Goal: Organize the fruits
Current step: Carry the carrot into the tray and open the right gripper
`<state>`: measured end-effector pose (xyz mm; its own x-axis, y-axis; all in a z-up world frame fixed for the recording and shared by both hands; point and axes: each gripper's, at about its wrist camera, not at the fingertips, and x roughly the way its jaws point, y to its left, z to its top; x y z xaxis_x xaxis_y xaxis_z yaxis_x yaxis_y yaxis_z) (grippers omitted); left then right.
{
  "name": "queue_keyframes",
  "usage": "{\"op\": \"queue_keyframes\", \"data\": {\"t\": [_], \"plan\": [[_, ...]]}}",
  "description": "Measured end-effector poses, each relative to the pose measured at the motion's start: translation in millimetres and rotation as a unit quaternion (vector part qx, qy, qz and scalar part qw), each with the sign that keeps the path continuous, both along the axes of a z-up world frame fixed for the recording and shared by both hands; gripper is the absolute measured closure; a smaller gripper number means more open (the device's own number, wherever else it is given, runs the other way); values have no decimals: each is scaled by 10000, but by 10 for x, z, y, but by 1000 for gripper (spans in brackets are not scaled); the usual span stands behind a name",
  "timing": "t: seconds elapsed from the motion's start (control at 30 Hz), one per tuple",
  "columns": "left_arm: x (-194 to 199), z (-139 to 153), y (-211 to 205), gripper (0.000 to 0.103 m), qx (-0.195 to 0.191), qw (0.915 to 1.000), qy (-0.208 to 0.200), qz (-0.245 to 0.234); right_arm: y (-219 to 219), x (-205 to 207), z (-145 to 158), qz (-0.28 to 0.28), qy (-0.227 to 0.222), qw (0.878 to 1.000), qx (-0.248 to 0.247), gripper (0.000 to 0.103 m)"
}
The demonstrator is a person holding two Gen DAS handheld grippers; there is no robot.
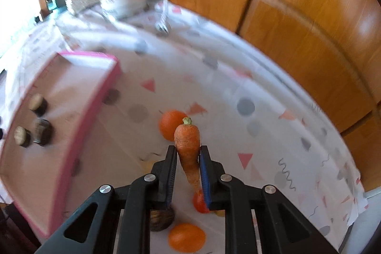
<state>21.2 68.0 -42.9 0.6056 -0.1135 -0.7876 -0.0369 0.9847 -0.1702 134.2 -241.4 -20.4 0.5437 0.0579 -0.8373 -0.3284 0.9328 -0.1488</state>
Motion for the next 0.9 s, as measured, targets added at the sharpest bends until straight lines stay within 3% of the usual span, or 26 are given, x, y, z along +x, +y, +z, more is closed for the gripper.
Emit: {"op": "queue_keyframes", "data": {"t": [0.2,0.47,0.67,0.9], "plan": [[-73,71,27,30,109,9998,-160,56,531,-212,231,552,11,9970,542,85],[-160,173,87,18,315,9985,-409,178,1230,-169,17,646,497,9900,1148,84],[-210,242,63,11,374,9974,-604,142,1321,-239,-19,590,466,9901,1183,78],[-224,277,-18,4,458,9965,-689,117,1117,-438,85,585,242,9934,960,73]]}}
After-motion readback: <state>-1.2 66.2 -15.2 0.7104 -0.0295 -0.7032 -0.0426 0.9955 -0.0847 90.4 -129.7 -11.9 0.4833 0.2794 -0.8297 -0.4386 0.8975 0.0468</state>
